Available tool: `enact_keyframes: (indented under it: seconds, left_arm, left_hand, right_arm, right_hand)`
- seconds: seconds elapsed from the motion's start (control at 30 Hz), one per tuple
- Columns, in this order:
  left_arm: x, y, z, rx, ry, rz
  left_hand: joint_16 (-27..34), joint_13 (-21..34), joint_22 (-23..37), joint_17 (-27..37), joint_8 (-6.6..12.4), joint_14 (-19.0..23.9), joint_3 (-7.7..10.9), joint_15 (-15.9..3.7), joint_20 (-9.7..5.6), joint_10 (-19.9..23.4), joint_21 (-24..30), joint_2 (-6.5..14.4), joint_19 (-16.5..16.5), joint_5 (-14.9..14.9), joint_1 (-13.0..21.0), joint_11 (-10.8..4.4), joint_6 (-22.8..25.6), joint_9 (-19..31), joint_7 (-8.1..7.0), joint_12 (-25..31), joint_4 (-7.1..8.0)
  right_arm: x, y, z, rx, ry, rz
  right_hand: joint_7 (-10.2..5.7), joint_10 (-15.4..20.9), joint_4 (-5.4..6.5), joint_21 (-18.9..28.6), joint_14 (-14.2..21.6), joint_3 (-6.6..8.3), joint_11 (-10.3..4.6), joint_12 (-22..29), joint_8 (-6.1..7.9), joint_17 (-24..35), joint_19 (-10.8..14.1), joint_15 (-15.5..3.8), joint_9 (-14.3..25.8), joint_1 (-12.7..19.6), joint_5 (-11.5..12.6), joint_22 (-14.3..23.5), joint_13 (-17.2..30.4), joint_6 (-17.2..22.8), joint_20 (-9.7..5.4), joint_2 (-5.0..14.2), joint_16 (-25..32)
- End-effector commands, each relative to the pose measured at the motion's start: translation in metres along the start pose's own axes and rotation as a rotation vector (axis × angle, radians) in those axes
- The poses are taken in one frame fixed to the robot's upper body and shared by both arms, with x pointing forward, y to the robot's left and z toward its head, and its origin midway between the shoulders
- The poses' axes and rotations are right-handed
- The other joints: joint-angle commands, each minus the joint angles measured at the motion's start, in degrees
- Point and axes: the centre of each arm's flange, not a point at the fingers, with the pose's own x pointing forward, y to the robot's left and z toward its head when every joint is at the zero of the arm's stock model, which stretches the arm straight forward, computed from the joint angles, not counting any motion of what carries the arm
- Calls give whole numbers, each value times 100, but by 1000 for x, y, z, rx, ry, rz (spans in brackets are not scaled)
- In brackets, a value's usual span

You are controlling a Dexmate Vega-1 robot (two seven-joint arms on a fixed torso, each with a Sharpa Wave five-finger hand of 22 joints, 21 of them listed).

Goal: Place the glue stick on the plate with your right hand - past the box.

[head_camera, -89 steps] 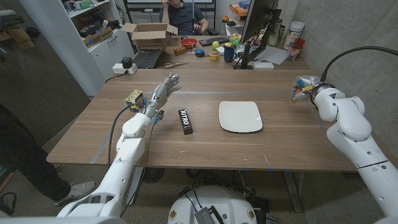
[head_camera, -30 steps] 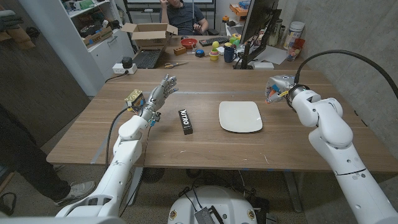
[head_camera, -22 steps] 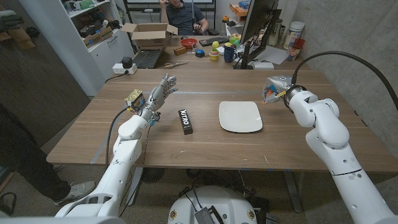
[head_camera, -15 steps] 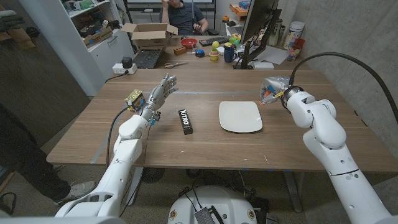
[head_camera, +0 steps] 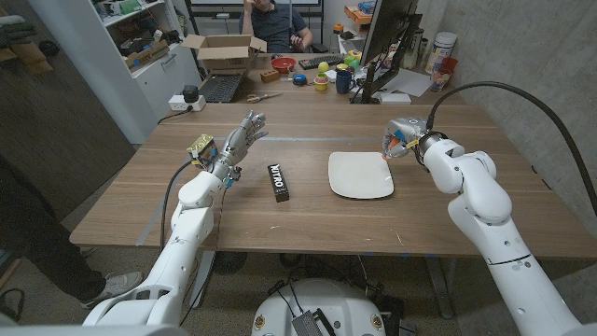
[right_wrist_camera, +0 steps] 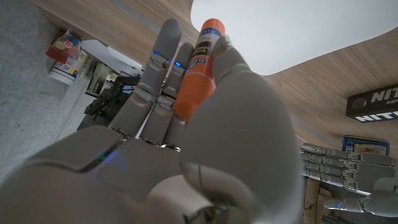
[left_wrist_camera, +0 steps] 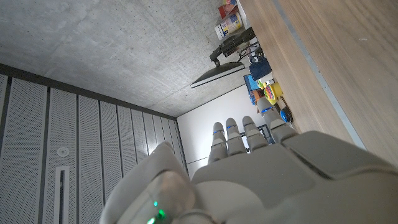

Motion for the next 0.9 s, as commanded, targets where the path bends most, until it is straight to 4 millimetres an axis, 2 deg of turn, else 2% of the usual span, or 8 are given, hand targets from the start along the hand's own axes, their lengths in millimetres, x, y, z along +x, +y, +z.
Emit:
enact_keyframes:
  seconds: [0.03,0.9]
  left_arm:
    - [-1,1,0,0,-2,4]
    - [-2,4,-2,-7,-1,5]
  left_hand:
    - [25,22,24,17,-3,-19,-31,18,21,5,-19,10,20,52,-39,-8,-37,31,-12,21,18]
    - [26,22,25,17,-5,-22,-51,14,23,2,-27,15,23,61,-37,-8,-46,31,-18,22,14]
  right_arm:
    - [2,1,14,9,-39,-1]
    - [8,10,40,75,-110,9]
  right_hand:
    - [-7,65,5,37,666,-34,40,-25,-8,8,-33,-694,34,1567,39,14,27,56,-462,1489,32]
    - [-6,82,10,56,660,-51,12,-50,-42,9,-54,-692,56,1577,40,8,52,64,-462,1496,16]
